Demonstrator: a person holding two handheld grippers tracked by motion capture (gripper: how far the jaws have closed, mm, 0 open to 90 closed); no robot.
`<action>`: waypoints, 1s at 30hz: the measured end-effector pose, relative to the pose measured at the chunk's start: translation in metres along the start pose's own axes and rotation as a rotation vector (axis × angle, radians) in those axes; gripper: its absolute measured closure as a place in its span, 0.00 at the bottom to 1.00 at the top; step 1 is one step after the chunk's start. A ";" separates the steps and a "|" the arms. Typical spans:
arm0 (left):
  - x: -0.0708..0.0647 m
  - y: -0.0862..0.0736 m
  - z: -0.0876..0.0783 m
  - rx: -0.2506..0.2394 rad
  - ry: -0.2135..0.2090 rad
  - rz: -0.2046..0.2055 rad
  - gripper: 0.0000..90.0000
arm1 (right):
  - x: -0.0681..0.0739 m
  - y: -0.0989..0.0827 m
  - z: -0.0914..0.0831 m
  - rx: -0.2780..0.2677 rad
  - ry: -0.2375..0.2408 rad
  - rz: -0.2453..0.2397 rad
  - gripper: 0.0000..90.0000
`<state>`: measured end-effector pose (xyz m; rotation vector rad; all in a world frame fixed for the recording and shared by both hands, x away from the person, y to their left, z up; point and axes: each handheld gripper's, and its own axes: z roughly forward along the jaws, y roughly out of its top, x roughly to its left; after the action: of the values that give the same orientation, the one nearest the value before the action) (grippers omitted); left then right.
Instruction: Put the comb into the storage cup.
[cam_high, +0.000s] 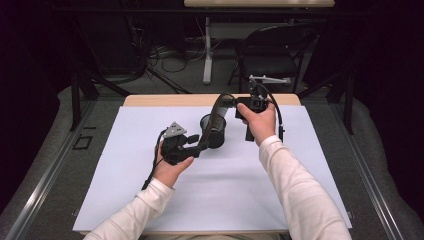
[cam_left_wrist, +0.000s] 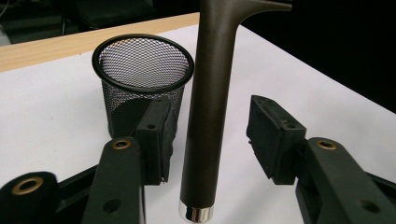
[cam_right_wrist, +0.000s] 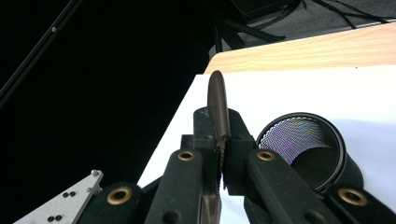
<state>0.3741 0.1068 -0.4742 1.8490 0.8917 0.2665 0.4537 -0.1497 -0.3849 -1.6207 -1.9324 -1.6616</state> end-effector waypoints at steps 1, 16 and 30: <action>0.000 0.000 0.000 0.000 0.003 0.002 0.54 | 0.000 0.000 0.000 -0.001 0.001 0.000 0.97; 0.001 0.001 -0.004 0.003 0.026 0.001 0.47 | -0.001 0.002 -0.004 -0.008 -0.011 -0.011 0.97; 0.003 0.003 -0.014 -0.001 0.033 0.027 0.41 | 0.000 0.005 -0.011 -0.026 -0.020 -0.017 0.97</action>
<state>0.3700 0.1179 -0.4665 1.8613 0.8890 0.3148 0.4515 -0.1588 -0.3775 -1.6403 -1.9475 -1.6901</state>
